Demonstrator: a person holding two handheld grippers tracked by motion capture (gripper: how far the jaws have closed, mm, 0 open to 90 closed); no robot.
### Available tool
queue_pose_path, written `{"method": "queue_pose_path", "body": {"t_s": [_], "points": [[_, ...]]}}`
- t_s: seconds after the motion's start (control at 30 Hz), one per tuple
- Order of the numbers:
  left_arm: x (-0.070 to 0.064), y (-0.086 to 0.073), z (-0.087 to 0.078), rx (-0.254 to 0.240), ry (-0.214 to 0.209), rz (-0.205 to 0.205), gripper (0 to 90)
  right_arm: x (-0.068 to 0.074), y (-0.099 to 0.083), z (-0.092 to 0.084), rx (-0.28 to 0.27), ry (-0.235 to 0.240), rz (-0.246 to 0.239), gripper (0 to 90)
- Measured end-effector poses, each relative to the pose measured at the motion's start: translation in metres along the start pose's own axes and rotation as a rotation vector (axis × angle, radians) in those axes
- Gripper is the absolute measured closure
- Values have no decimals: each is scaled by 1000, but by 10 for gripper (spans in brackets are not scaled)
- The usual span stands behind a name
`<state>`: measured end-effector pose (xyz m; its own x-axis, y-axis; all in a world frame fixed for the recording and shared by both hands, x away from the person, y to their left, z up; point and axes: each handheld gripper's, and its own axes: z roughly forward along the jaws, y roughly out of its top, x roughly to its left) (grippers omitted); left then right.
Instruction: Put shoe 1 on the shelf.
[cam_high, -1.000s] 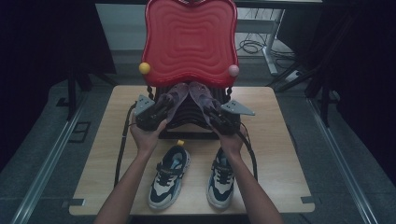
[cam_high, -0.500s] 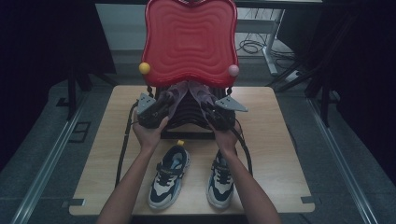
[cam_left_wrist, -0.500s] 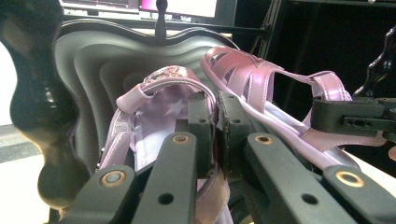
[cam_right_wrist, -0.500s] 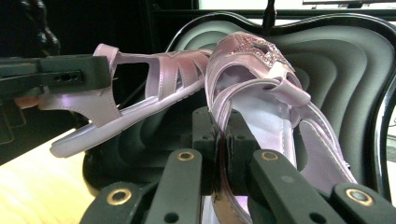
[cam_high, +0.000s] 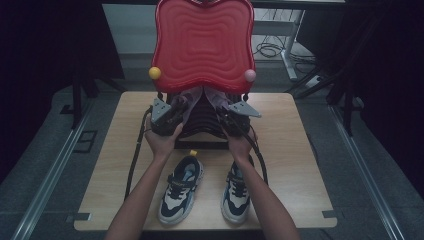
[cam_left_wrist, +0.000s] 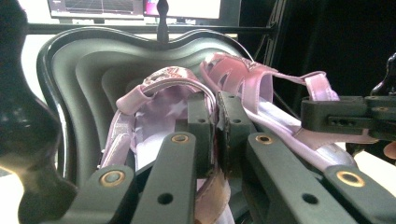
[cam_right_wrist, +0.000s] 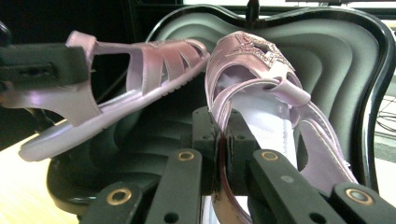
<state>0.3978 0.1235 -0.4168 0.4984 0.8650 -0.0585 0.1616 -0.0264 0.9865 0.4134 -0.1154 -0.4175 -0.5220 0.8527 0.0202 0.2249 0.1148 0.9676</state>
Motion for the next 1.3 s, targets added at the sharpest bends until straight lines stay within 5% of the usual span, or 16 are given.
{"method": "queue_pose_path", "body": {"t_s": [0.47, 0.93, 1.3], "points": [[-1, -23, 0, 58, -24, 3, 834, -2, -13, 7, 94, 26, -6, 790], [2, -19, -10, 68, -74, -51, 576, 0, -10, -4, 91, 67, 14, 653], [8, -18, -24, 69, -85, -68, 536, 3, -8, -18, 86, 95, 9, 605]]}}
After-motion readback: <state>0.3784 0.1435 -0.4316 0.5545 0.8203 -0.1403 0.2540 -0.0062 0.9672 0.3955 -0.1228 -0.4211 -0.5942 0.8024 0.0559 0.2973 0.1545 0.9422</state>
